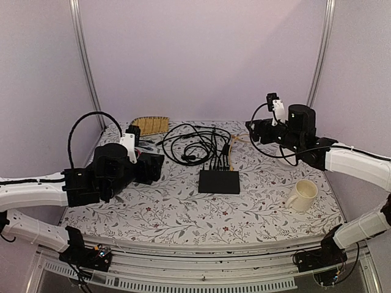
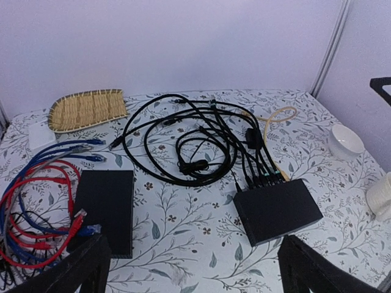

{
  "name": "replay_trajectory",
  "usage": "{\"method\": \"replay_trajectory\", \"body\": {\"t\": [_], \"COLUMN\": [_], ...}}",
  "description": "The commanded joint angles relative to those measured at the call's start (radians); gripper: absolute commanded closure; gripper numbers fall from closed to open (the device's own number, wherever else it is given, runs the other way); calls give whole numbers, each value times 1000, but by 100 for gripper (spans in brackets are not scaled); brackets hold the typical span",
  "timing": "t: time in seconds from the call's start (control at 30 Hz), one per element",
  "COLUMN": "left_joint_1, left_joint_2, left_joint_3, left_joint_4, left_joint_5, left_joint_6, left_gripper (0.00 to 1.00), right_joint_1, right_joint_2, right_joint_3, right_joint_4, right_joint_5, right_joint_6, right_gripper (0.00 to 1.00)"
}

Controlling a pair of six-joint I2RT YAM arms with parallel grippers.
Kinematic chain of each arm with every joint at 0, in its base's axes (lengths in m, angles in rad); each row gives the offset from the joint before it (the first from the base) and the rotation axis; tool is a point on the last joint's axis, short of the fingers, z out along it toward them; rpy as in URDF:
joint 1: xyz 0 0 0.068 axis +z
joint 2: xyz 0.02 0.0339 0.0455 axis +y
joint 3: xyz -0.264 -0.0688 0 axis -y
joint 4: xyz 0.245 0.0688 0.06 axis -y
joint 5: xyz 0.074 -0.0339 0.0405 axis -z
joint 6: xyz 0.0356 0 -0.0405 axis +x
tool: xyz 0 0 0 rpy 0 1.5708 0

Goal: Pull the plug from the switch port
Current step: Move the switch port to the center of the board.

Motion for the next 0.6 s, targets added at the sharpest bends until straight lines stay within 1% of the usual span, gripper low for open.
{"method": "replay_trajectory", "body": {"t": [0.0,0.13,0.27,0.4,0.57], "left_joint_1": [-17,-16,-8,60,158], "left_joint_2": [54,116,155,177,231], "left_joint_3": [61,95,115,118,116], "left_joint_4": [-52,-66,-68,-50,3], "left_joint_5": [133,205,258,381,552], "left_joint_6": [-83,-112,-123,-140,-109], "left_gripper": [2,2,2,2,2], "right_joint_1": [27,50,60,89,104], "right_joint_2": [42,109,158,219,280], "right_joint_3": [31,50,60,116,148], "right_joint_4": [-149,-213,-221,-268,-331], "right_joint_5": [-29,-44,-94,-99,-107], "right_joint_6": [170,234,325,364,414], "right_gripper": [28,31,35,36,35]}}
